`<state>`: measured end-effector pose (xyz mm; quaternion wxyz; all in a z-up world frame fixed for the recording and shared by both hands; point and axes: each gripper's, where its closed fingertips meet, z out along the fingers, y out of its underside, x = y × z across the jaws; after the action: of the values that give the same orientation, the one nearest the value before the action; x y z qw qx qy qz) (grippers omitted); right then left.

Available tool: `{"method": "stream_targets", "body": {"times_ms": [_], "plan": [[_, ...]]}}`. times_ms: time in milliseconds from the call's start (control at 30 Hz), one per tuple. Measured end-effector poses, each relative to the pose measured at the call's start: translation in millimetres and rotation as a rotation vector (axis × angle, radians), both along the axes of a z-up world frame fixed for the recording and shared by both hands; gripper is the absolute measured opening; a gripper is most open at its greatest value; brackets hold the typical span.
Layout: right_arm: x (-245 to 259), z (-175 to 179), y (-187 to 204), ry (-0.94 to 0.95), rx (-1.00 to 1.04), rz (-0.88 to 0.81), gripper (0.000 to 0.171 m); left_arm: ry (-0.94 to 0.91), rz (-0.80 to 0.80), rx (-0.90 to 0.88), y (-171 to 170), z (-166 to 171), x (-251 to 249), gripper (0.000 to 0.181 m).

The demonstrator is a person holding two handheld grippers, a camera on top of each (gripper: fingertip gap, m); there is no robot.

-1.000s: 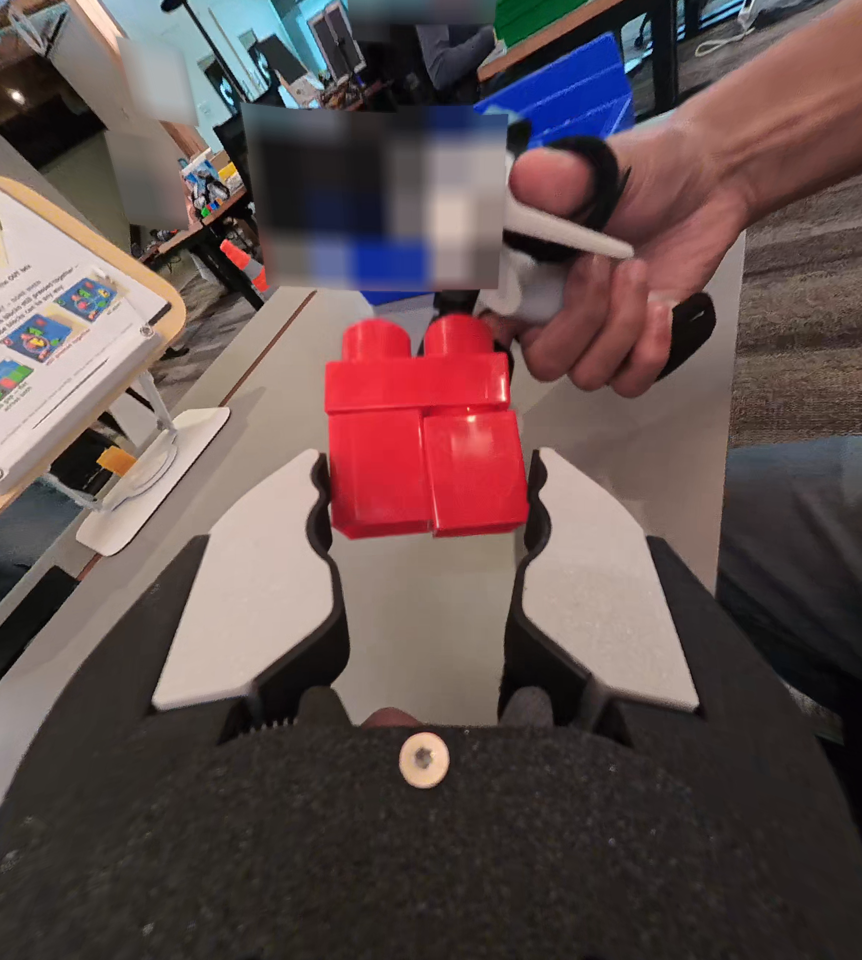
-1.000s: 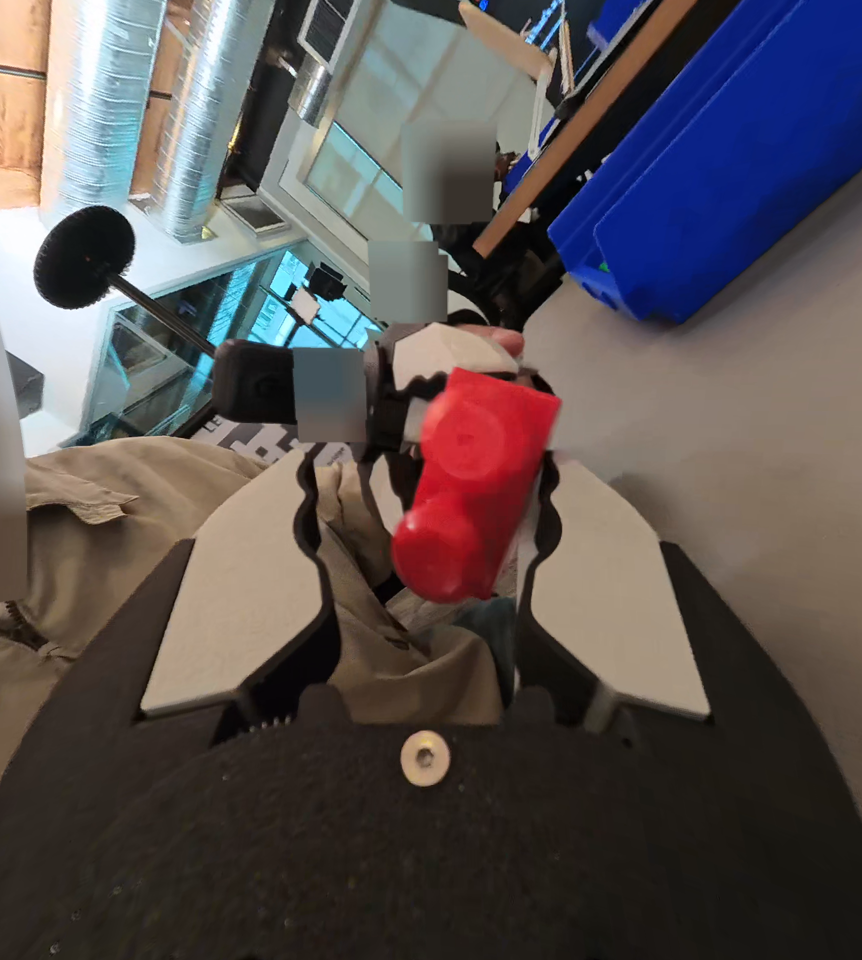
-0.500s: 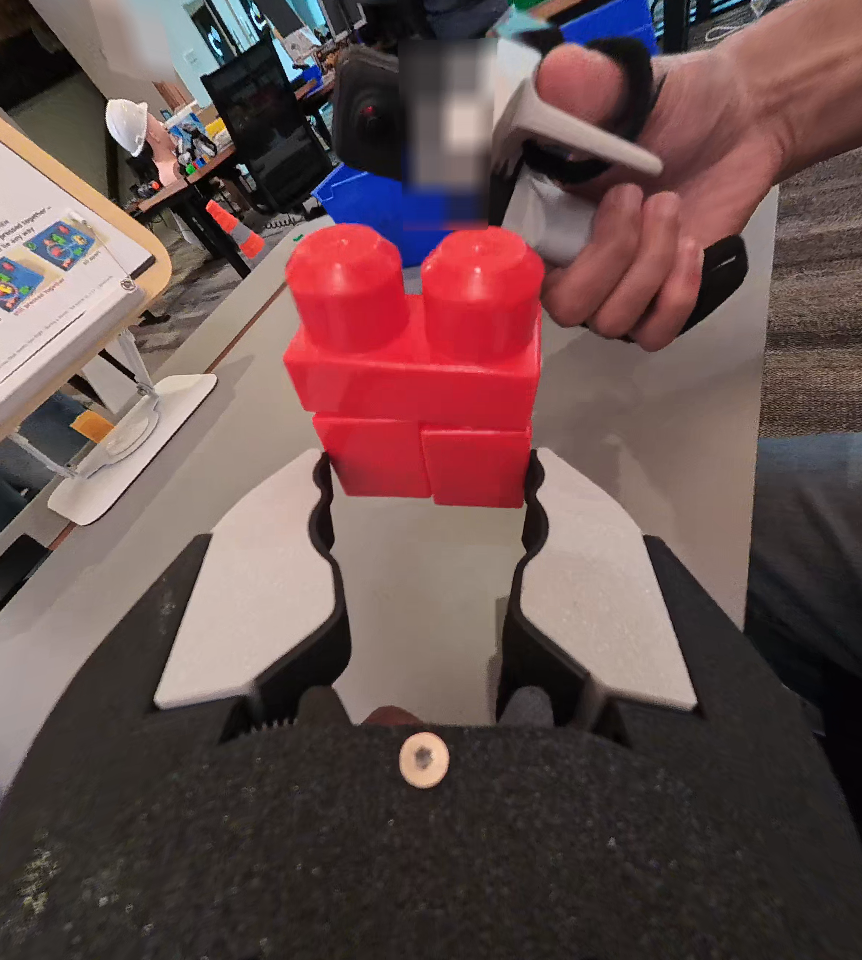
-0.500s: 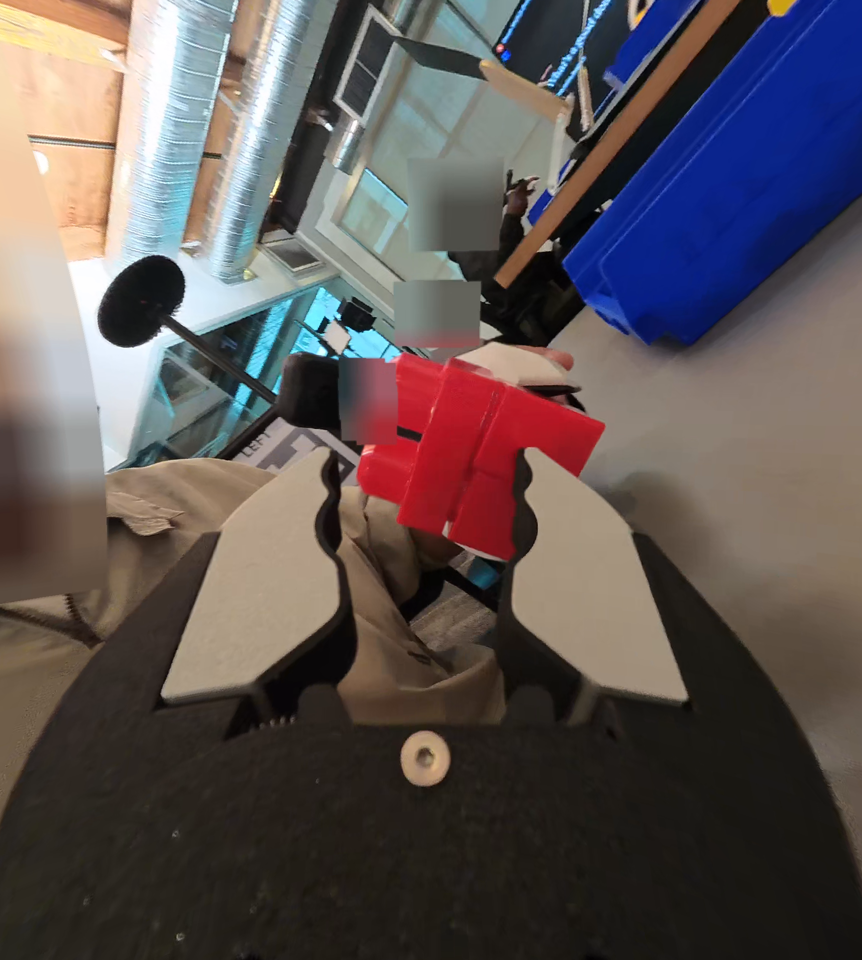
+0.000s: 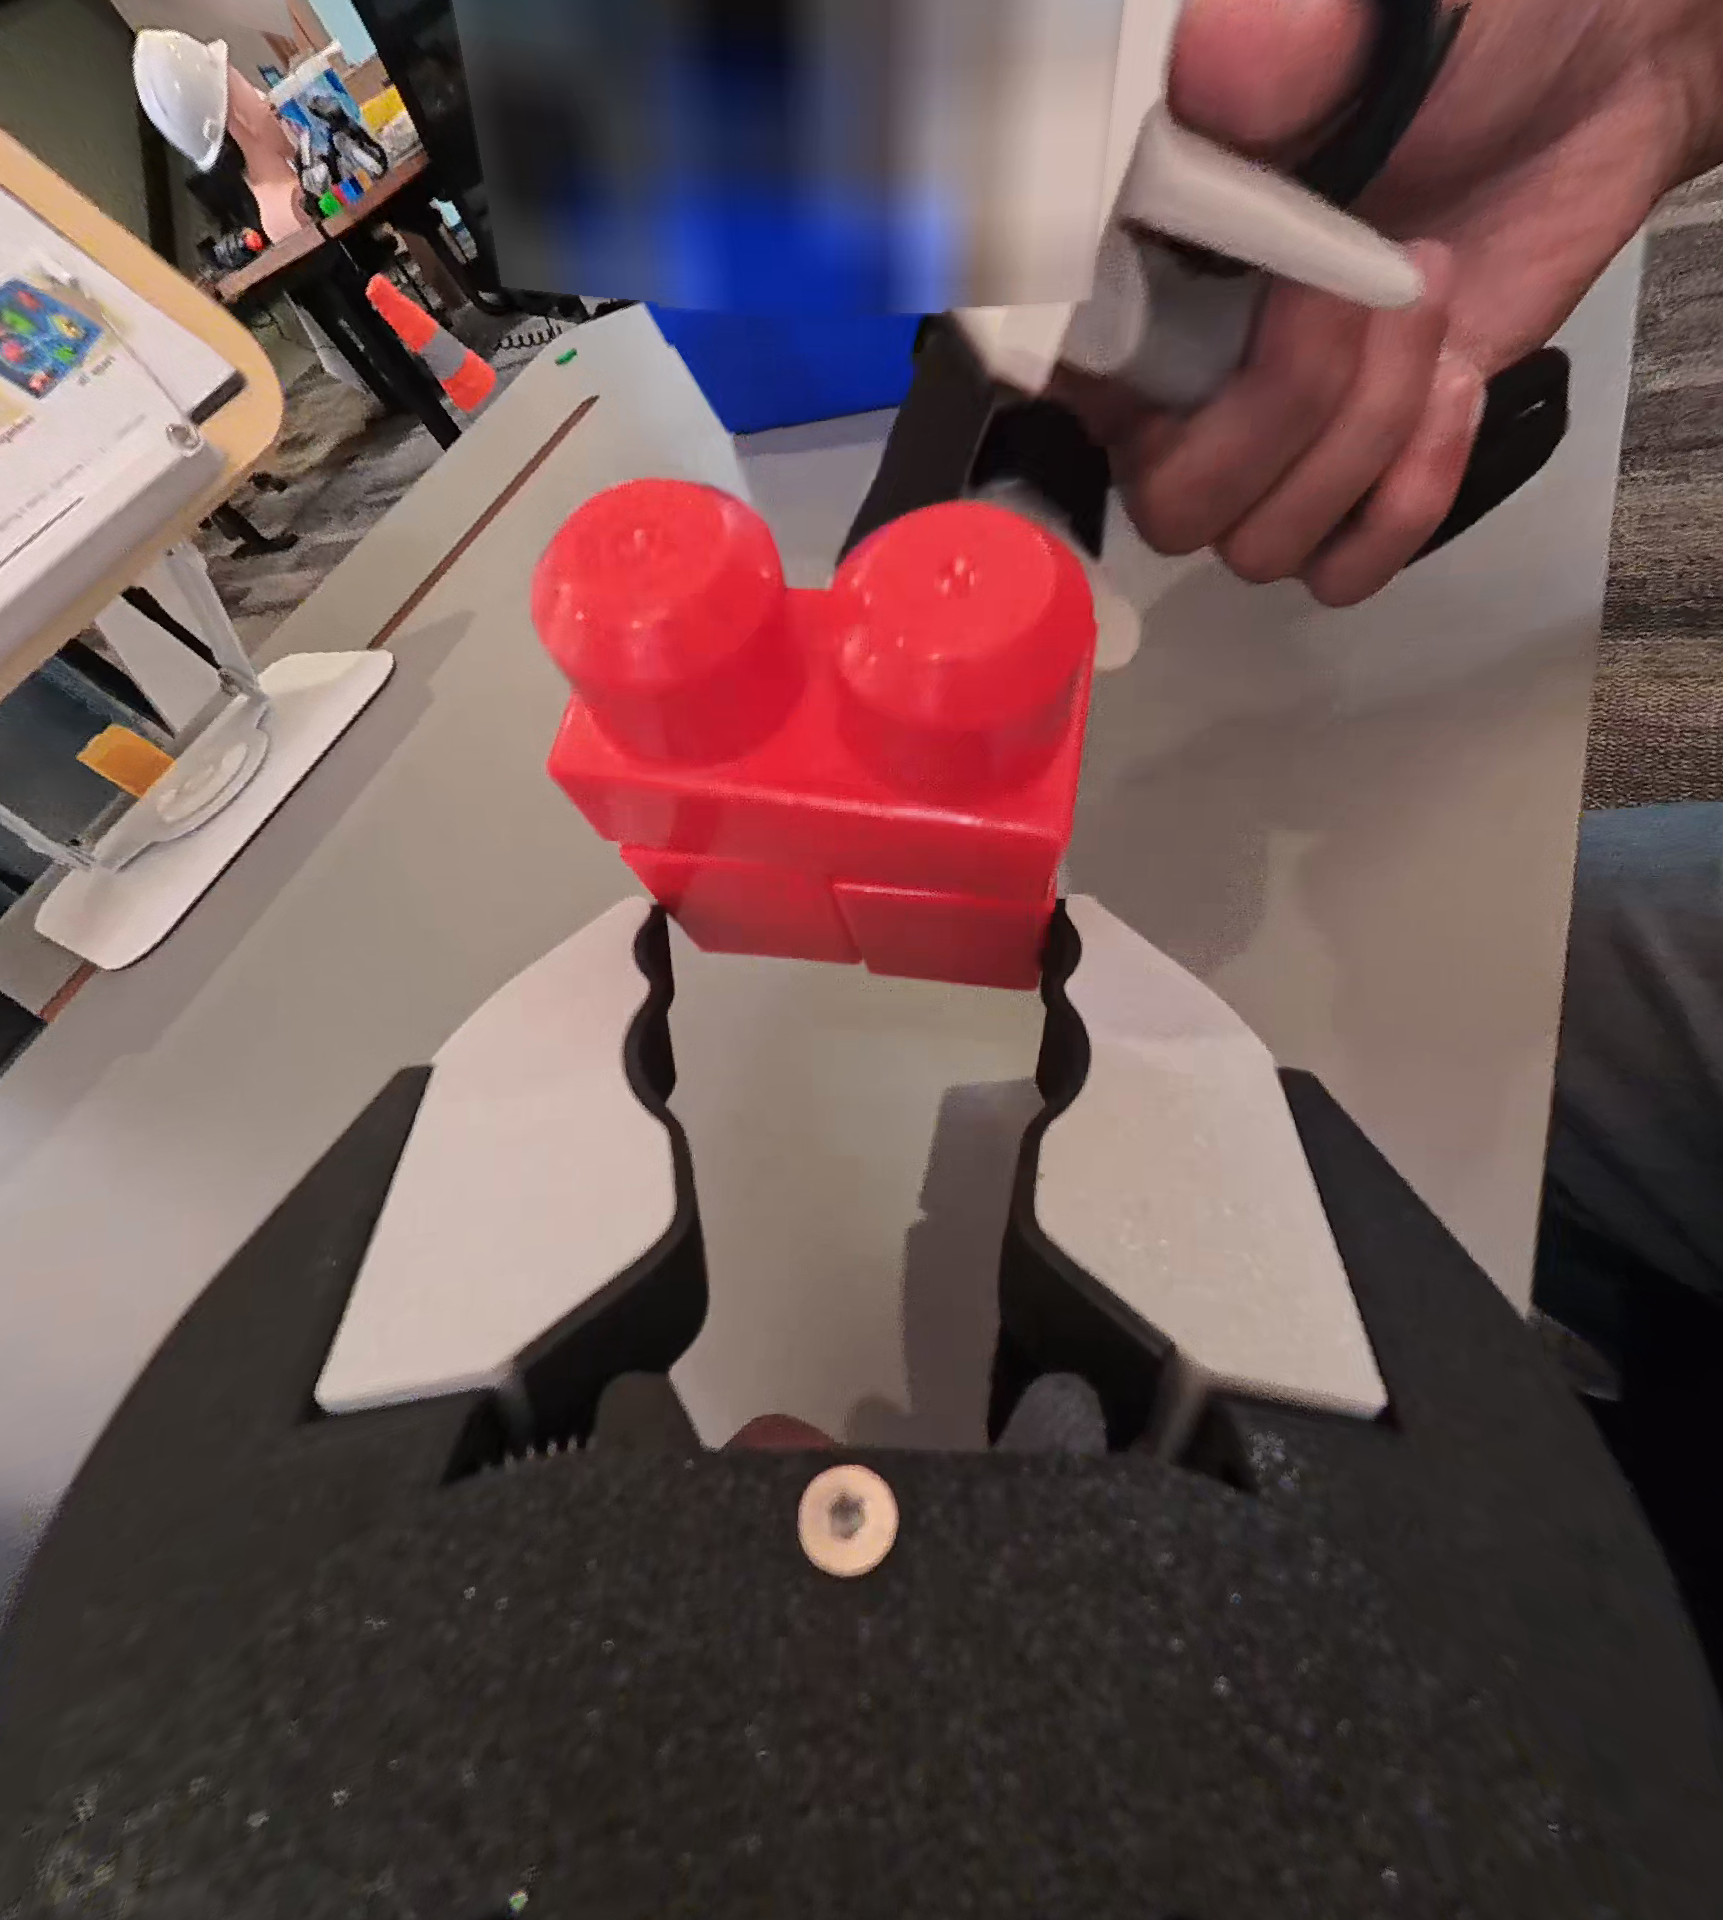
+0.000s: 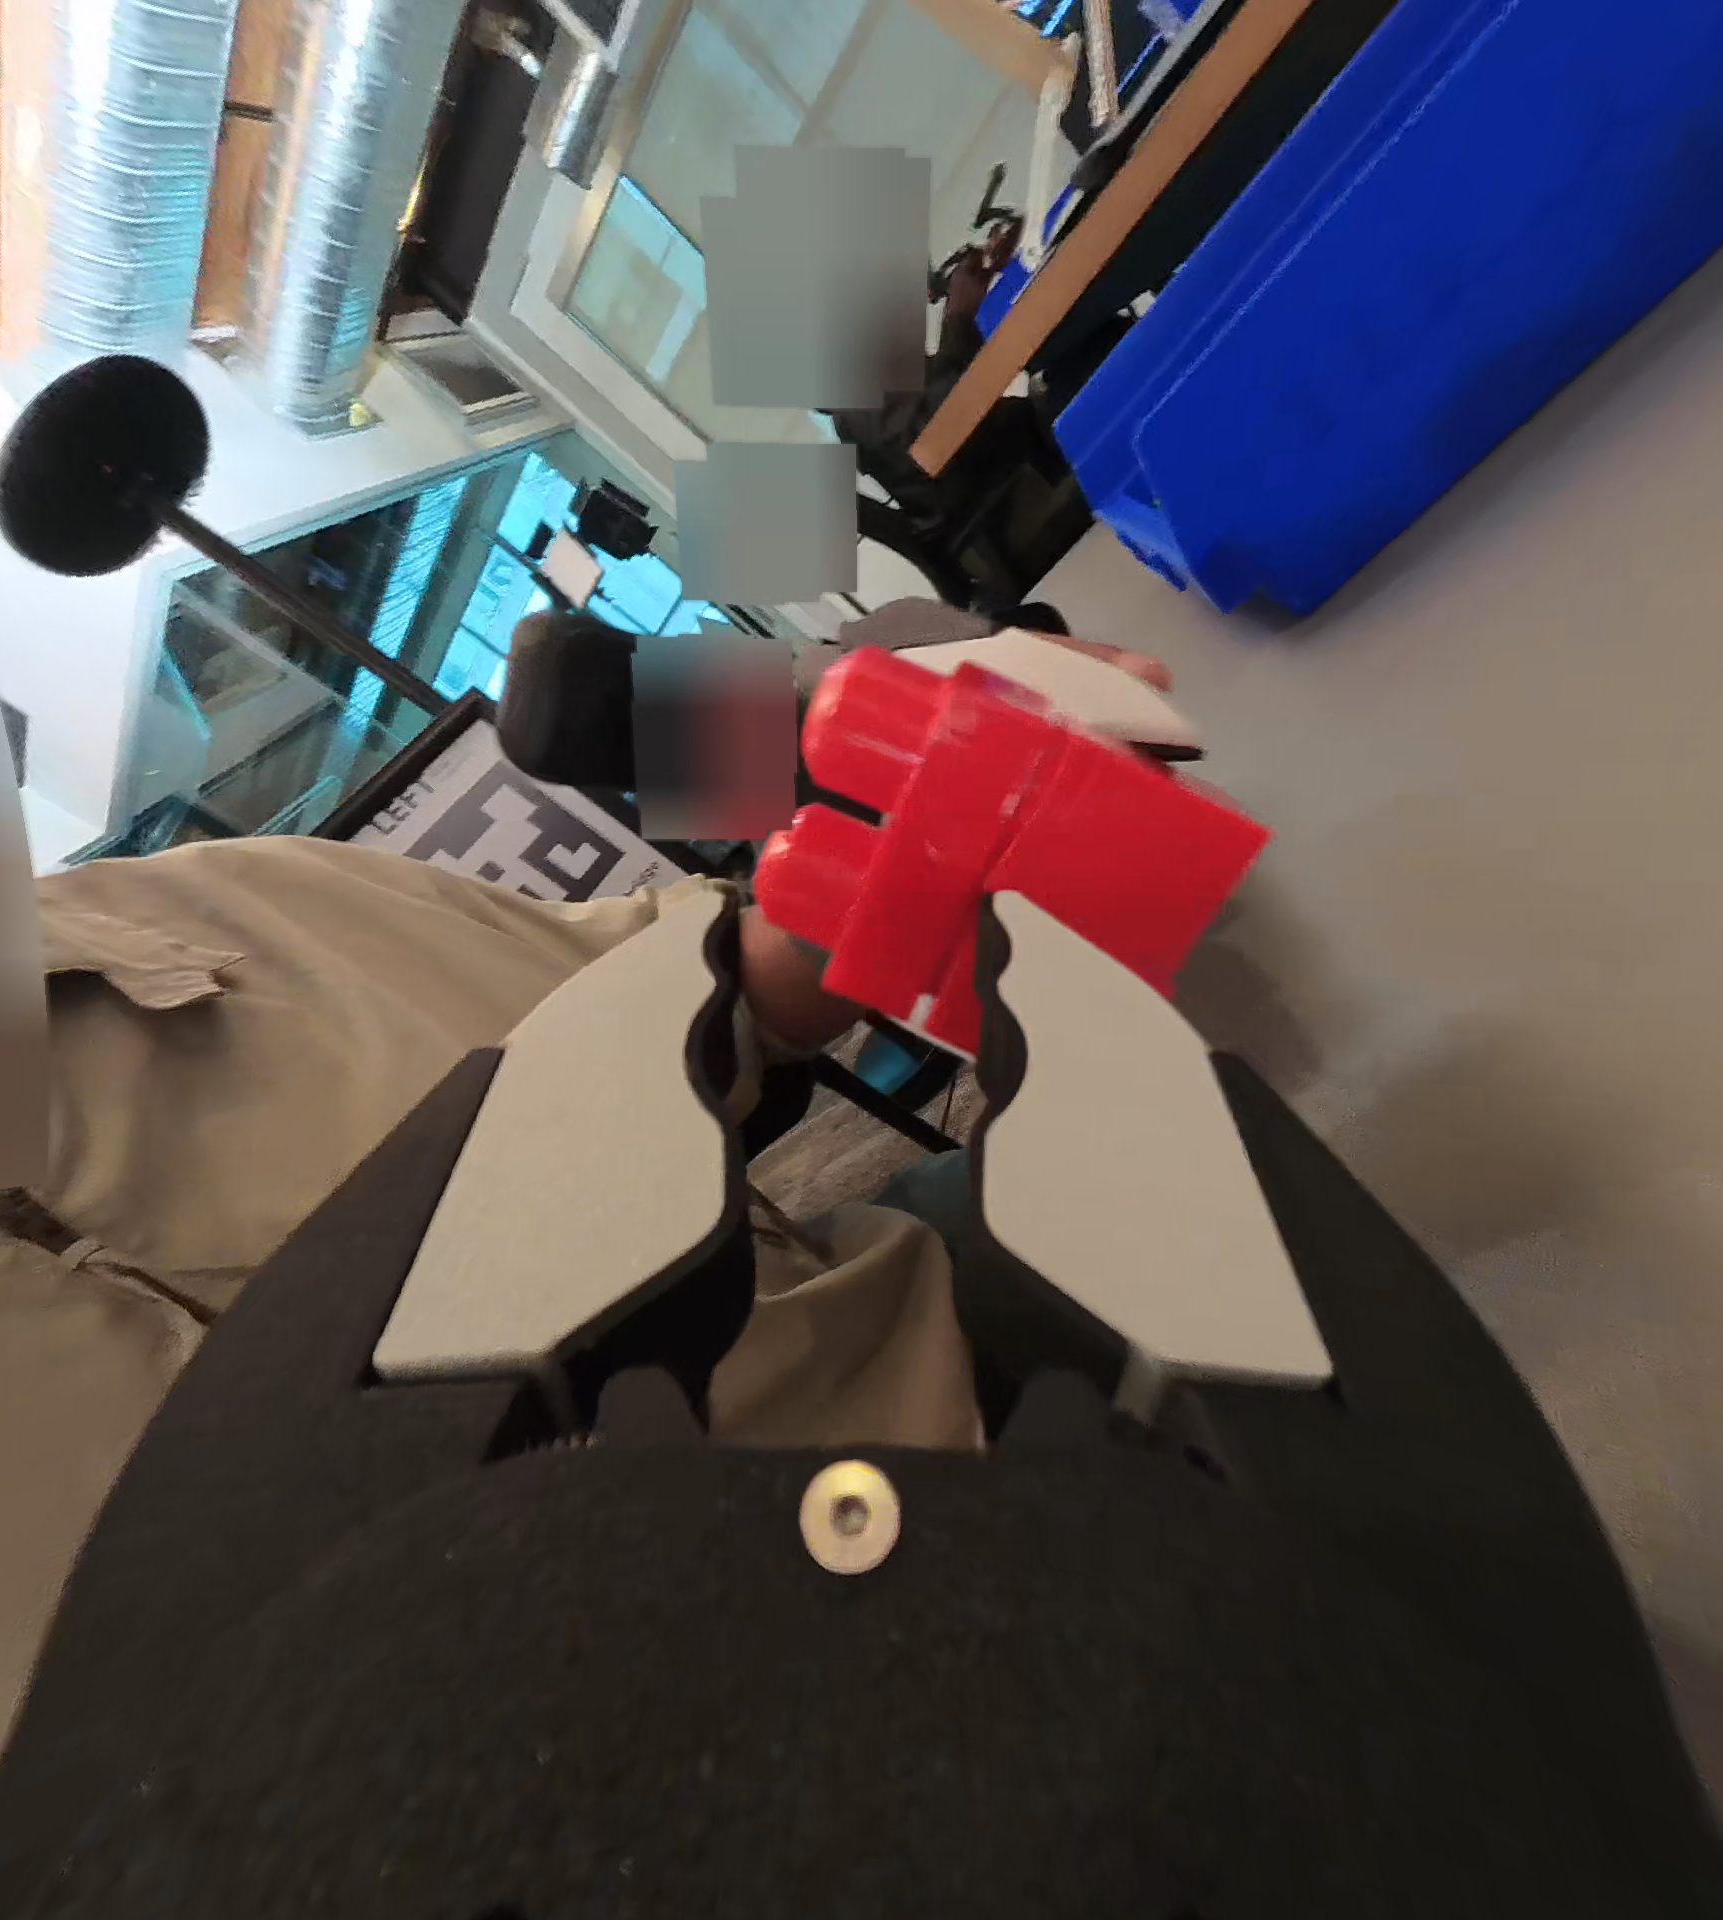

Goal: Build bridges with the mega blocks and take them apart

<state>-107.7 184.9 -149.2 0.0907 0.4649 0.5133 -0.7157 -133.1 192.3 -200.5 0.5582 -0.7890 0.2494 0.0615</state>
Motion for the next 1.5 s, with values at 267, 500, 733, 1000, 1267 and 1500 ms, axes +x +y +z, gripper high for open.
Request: {"method": "stream_targets", "body": {"times_ms": [267, 500, 733, 1000, 1267, 1500], "plan": [[-3.1, 0.5, -4.4, -0.003, 0.113, -0.019, 0.053, -0.056, -0.012, 0.07, -3.9, 7.8, -0.8, 0.067], [-7.1, 2.3, 9.0, -0.001, 0.18, -0.075, 0.052, -0.076, -0.009, 0.103, -7.3, 16.1, -4.2, 0.066], [-22.8, -14.7, 6.4, -0.119, 0.098, -0.125, 0.08, -0.001, -0.009, 0.087, -8.7, 13.1, -0.8, 0.066], [-28.6, -17.9, -1.5, -0.162, 0.002, -0.128, 0.088, 0.038, 0.012, 0.074, -7.2, 13.4, -3.0, 0.065], [-30.2, -15.6, -11.4, -0.124, -0.036, -0.112, 0.068, 0.065, 0.018, 0.036, -3.3, 5.2, 3.1, 0.064], [-30.1, -13.4, -8.8, -0.114, -0.074, -0.098, 0.068, 0.067, 0.014, 0.069, -3.8, 5.0, 7.2, 0.034]]}}
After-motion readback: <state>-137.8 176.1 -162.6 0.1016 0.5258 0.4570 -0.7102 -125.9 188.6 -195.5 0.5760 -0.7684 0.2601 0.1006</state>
